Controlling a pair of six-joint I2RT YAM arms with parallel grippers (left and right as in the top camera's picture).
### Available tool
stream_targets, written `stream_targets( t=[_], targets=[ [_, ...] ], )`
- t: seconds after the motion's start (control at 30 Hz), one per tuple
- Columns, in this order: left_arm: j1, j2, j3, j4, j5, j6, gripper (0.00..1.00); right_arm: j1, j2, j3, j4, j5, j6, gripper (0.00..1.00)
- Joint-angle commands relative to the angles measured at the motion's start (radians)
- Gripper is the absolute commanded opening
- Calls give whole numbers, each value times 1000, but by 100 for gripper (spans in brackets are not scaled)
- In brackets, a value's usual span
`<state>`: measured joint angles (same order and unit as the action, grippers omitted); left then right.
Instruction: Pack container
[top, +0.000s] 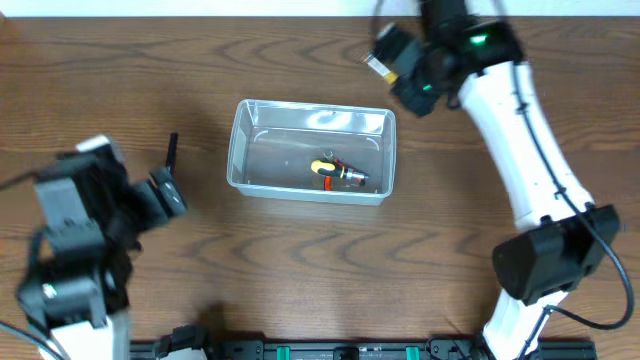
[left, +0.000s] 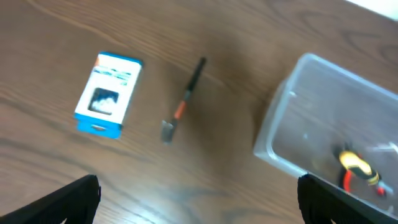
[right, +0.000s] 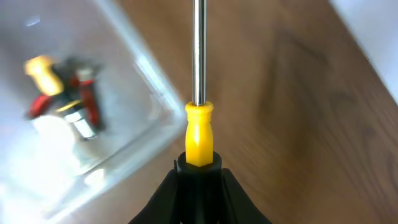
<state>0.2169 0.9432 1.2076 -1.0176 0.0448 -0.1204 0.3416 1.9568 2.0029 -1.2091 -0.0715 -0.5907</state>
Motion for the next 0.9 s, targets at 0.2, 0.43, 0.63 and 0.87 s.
stream_targets(
  t=[0.2, 0.43, 0.63, 0.87],
  targets=[
    [129, 187, 211, -36, -11, 41, 98, 158, 43, -4, -25, -5, -107, 1],
    [130, 184, 210, -37, -11, 41, 98, 162, 162, -4, -51, -16, -107, 1],
    [130, 184, 210, -37, -1, 41, 98, 162, 266, -4, -48, -23, -107, 1],
    [130, 184, 210, -37, -1, 41, 98, 162, 335, -4, -43, -39, -107, 1]
  ],
)
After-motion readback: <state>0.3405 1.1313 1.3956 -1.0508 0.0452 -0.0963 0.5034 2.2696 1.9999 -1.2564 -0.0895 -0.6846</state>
